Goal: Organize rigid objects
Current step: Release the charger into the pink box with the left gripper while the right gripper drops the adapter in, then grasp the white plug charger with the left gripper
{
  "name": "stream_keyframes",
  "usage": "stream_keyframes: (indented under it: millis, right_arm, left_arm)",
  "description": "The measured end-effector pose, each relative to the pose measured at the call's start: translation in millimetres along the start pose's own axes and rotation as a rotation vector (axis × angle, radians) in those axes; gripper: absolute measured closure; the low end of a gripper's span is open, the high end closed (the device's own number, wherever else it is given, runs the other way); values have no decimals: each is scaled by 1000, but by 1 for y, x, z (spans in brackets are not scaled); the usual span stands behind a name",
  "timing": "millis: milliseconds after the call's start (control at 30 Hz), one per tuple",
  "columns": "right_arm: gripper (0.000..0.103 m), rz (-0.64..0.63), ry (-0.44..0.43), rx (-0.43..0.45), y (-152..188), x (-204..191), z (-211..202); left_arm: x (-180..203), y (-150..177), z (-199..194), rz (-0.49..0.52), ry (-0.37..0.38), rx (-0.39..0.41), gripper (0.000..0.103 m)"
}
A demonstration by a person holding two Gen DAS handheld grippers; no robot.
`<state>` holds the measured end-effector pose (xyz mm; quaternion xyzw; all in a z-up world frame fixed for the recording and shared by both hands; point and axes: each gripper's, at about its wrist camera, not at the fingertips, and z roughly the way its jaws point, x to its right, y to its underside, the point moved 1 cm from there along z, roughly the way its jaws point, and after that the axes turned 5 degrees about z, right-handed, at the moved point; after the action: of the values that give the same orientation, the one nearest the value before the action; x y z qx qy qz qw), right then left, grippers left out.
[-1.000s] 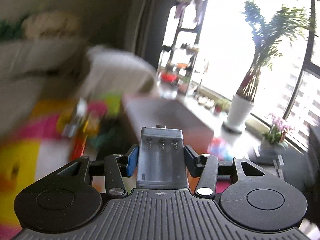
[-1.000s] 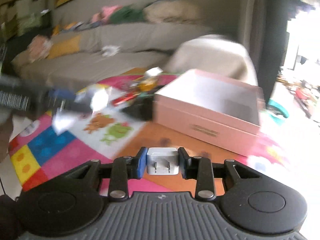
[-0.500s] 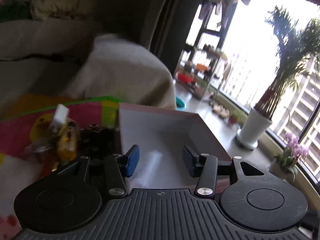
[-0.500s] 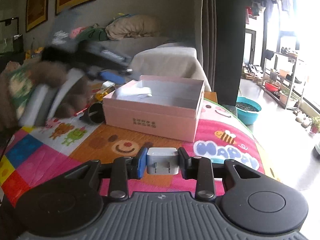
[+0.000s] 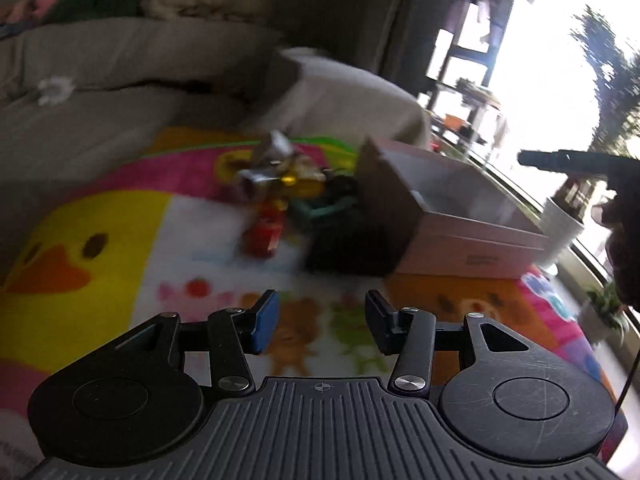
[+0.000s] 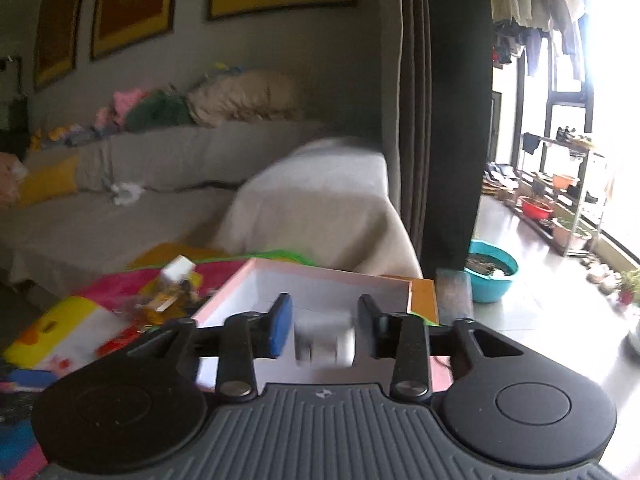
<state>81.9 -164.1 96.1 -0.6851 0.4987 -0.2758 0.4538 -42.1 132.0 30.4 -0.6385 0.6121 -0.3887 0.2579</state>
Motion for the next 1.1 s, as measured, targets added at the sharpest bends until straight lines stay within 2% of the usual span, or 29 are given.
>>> stream_keyframes:
  millis: [67,167,333,467,533,667,800,1000,1100]
  right_arm:
    - [56,-7,19,-23,0,-4,11]
    - [52,10,-1,-63,12,-8,14]
    - [52,-6,17,-113,51,-15,3]
    - [51,-4,7,-119,81,-21,-16]
    - [51,-2,-3,-118,91,-25,-24]
    - [49,-35,-14,-95,100,-33,-37]
    - [47,-60,-26,-57,109,-40,-40]
    - [47,-38,-51,-69,121,-40,-34]
    - [46,-2,-69,-76,120,-34,-33]
  left_arm:
    - [-10,3,0,-30,-11,7,51]
    - [-16,4,2,-55,-16,10,51]
    - [-21,-8,8,-66,4,32,51]
    - [-22,-50,20,-34,9,113,51]
    - [-27,-75,35,-35,20,126,51]
    - [-45,-130,88,-130,34,69,51]
    - [-58,-159,143,-199,-21,-30,51]
    - [-63,-164,204,-209,-78,-170,50]
    - [-65,-159,219,-197,-115,-188,50]
